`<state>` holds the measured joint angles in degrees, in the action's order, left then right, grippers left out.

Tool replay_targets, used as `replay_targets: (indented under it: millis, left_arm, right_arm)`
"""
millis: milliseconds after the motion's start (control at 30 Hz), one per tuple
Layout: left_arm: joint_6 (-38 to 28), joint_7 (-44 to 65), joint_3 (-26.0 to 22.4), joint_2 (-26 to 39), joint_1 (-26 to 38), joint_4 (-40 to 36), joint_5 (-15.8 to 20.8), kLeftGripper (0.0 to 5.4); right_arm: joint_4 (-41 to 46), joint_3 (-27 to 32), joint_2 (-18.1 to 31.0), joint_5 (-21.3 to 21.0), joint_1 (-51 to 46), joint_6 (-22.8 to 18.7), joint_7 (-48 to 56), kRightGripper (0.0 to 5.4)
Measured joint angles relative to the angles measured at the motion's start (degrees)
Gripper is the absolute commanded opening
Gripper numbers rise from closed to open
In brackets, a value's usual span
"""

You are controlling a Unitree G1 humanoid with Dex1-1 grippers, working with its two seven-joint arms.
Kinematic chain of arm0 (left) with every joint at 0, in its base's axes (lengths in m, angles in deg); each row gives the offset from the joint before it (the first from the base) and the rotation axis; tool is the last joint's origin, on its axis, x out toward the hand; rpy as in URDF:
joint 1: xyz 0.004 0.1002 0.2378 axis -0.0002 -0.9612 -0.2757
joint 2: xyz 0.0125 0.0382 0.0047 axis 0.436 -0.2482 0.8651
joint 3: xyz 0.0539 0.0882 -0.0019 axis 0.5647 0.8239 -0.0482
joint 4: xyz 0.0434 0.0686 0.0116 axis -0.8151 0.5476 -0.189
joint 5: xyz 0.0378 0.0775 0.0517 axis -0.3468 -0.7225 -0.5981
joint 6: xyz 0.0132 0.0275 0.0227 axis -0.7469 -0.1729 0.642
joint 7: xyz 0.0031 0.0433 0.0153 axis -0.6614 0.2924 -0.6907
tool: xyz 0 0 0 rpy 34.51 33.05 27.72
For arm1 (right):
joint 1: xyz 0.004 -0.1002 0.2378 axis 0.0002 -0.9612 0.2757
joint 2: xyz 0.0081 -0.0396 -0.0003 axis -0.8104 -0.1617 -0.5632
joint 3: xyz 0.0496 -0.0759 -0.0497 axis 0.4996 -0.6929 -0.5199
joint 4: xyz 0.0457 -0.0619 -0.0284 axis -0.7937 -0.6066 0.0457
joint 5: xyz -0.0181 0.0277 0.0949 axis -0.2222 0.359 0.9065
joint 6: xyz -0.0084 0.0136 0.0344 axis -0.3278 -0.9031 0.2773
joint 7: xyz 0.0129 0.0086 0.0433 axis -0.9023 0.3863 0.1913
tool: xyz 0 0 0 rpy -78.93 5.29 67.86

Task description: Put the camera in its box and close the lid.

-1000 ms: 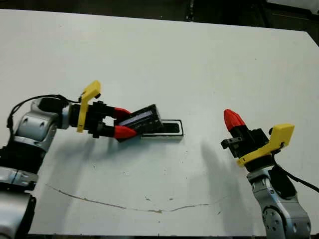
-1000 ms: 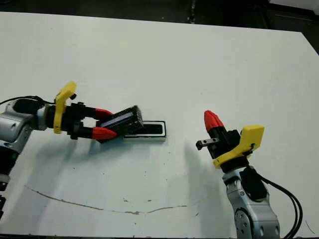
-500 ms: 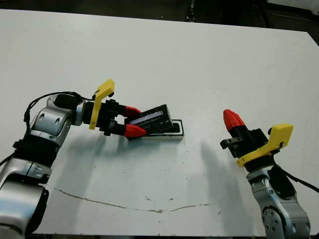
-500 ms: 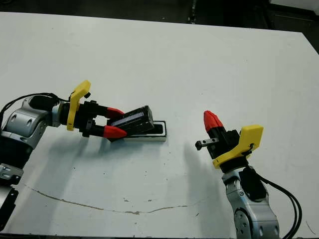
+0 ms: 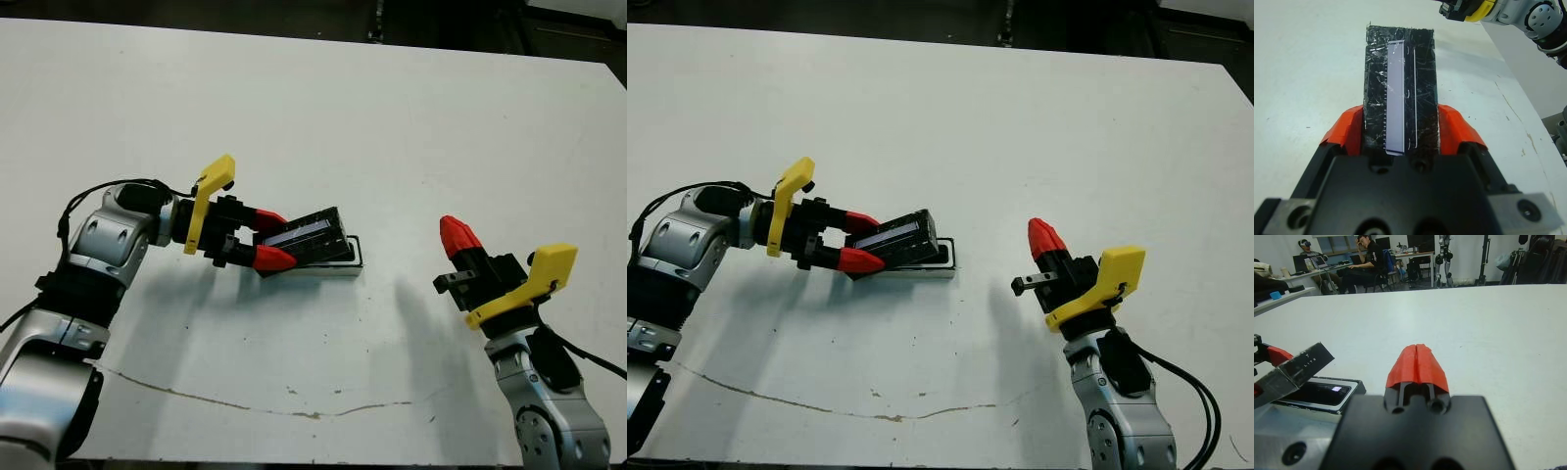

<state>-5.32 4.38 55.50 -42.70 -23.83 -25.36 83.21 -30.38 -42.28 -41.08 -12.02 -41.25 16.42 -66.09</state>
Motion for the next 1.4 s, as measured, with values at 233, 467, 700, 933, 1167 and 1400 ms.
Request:
replay_targets:
  millis: [233, 467, 700, 933, 1167, 1400]
  left_arm:
    - [-0.6, -0.1, 1.8, -2.2, 1.4, 2.7, -1.2, 3.15]
    - [-6.3, -1.5, 4.7, -5.0, 3.0, 5.1, -4.8, 3.15]
    - [-8.2, -2.2, 4.8, -6.8, 3.8, 8.3, -5.9, 3.15]
    - [-7.4, -2.2, 4.9, -7.2, 4.6, 9.2, -6.1, 3.15]
    - [-7.1, -2.2, 4.6, -7.3, 4.7, 9.4, -6.1, 3.15]
    - [-7.1, -2.1, 4.4, -7.0, 4.7, 9.3, -6.0, 3.15]
  right_arm:
    - [0.0, 0.0, 0.0, 0.0, -0.1, 0.0, 0.0, 0.00]
    - [1.1, 0.6, 0.0, -0.2, -0.2, 0.0, -1.1, 0.00]
    - [2.1, 1.7, 0.1, -0.2, -0.2, 0.2, -0.9, 0.00]
    - [3.0, 1.9, 0.1, 0.3, -0.6, 0.0, -1.0, 0.00]
    - [3.0, 1.8, 0.1, 0.0, -0.6, 0.0, -1.0, 0.00]
    - [3.0, 1.6, 0.1, -0.1, -0.7, 0.0, -1.0, 0.00]
